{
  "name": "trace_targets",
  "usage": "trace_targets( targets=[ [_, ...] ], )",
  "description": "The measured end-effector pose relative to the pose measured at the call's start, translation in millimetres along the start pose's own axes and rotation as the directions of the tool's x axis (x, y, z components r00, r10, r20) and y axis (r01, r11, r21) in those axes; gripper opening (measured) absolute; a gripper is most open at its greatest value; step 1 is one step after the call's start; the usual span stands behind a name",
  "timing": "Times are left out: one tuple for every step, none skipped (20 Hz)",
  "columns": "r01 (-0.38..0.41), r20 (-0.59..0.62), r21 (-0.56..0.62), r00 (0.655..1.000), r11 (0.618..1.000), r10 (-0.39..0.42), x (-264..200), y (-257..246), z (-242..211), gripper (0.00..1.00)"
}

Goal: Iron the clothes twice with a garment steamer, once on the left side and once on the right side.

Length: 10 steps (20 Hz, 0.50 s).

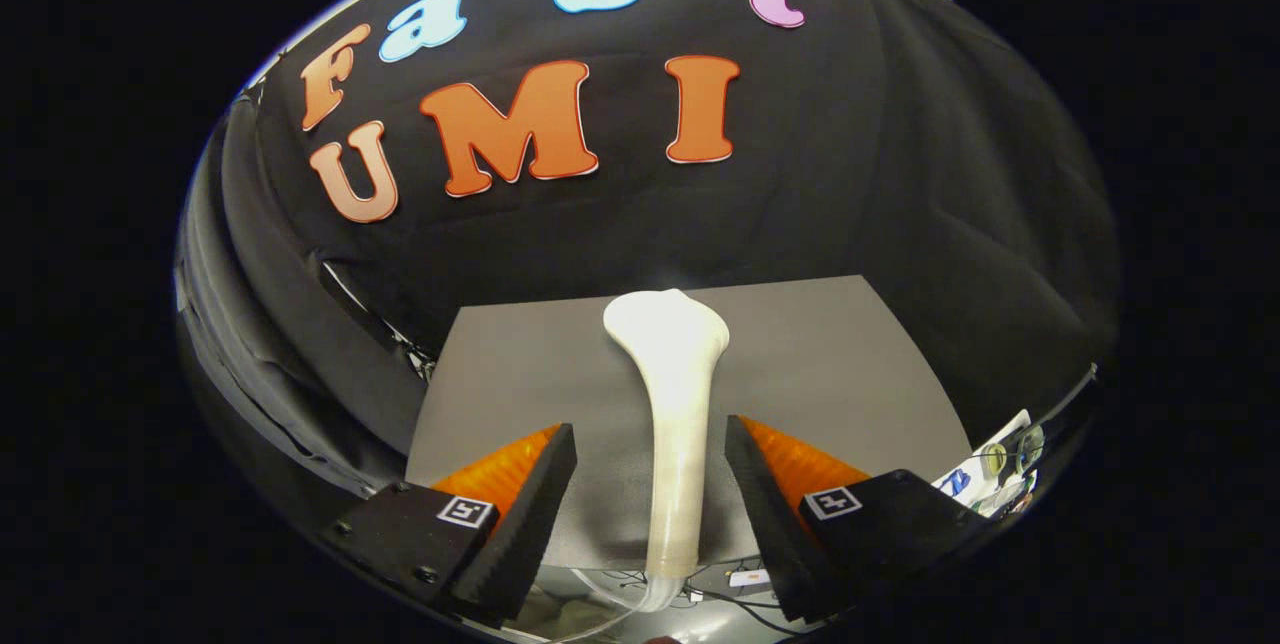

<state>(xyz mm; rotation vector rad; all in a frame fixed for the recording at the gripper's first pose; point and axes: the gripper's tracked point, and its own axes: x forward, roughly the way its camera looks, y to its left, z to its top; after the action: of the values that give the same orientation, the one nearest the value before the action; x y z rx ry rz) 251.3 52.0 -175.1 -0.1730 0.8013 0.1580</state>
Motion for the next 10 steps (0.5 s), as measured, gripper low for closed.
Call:
trace_targets(
  targets=[
    [0.001, -0.017, 0.001, 1.000, 1.000, -0.001, 7.5, -1.9, -1.6, 0.97],
    [0.004, -0.030, 0.005, 1.000, 1.000, -0.004, 14.0, -4.3, -3.3, 0.97],
    [0.008, -0.036, 0.009, 0.999, 1.000, -0.008, 20.7, -6.9, -3.0, 0.97],
    [0.013, -0.043, 0.011, 0.999, 1.000, -0.013, 27.5, -11.4, -3.3, 0.97],
    [0.016, -0.054, 0.014, 0.998, 1.000, -0.015, 32.9, -14.7, -4.8, 0.97],
    [0.017, -0.070, 0.020, 0.997, 1.000, -0.015, 39.2, -16.9, -8.1, 0.97],
    [0.014, -0.081, 0.030, 0.997, 0.999, -0.011, 44.5, -17.8, -9.0, 0.97],
    [0.009, -0.090, 0.038, 0.996, 0.999, -0.005, 51.6, -18.5, -9.4, 0.91],
    [0.006, -0.095, 0.046, 0.996, 0.999, -0.001, 54.6, -18.8, -9.8, 0.86],
    [0.001, -0.099, 0.050, 0.995, 0.999, 0.004, 56.7, -19.4, -10.5, 0.81]
  ],
)
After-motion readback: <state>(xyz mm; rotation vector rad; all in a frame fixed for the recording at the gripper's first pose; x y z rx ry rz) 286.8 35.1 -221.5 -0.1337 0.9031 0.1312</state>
